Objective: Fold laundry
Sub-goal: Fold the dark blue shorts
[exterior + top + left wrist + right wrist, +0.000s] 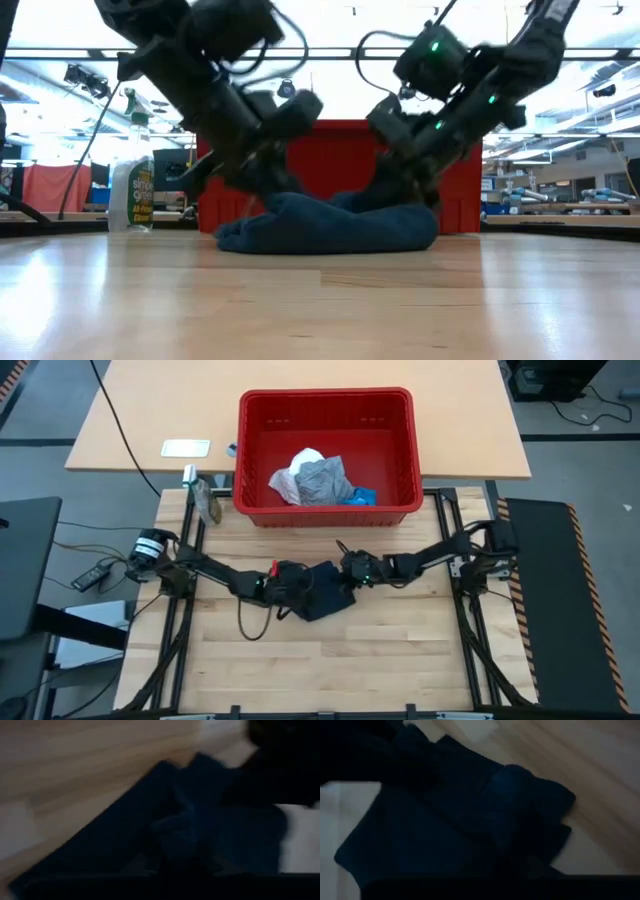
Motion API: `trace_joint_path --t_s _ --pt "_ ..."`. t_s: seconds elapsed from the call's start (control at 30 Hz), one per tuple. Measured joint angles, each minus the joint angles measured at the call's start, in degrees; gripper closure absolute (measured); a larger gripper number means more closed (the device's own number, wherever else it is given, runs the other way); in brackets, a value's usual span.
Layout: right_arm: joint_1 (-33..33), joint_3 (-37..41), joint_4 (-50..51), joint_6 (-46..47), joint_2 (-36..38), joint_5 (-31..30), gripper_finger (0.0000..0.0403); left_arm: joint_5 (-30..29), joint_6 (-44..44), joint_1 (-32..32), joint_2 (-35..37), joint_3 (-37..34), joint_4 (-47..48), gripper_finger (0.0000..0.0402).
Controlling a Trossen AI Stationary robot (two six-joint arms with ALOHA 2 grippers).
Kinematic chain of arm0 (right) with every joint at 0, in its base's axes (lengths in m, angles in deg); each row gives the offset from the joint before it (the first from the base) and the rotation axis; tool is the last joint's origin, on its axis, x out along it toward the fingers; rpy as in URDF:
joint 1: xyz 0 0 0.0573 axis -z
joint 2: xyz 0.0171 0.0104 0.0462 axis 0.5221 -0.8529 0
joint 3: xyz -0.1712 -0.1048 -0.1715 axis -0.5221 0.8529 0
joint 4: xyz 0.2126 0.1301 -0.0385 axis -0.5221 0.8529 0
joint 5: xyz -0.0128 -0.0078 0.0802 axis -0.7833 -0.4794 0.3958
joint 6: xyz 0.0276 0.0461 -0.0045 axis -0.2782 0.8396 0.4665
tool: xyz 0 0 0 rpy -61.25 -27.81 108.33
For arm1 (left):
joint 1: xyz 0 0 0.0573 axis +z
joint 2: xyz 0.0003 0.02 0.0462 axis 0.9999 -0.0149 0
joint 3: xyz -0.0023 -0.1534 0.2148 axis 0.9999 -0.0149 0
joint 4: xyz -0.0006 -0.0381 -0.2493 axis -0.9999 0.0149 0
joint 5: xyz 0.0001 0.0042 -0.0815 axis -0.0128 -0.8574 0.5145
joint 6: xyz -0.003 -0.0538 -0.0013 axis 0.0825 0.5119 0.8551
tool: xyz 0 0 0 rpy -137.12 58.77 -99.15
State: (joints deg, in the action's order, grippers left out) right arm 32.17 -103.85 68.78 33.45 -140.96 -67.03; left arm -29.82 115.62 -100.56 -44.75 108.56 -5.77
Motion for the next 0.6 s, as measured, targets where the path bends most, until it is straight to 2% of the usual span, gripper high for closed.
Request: trace_joint_path --t_s 0.17,0.37,0.5,0.6 --pt "0.7 0.3 -0.5 4.8 -1.0 -0.1 0.0327 4.0 3.2 1.9 0.2 0.0 3.3 0.0346" --pt "-0.5 0.3 -0.8 5.9 4.0 -2.5 0.0268 12.2 4.1 3.5 0.6 0.0 4.1 0.0338" --pt "-1.7 0.3 -0.7 4.0 6.5 -8.2 0.0253 12.9 3.0 3.6 2.8 0.0 8.1 0.0300" --pt "-2.3 0.3 -0.6 3.6 6.9 -9.0 0.0252 12.7 2.3 3.6 6.2 0.0 14.1 0.0260"
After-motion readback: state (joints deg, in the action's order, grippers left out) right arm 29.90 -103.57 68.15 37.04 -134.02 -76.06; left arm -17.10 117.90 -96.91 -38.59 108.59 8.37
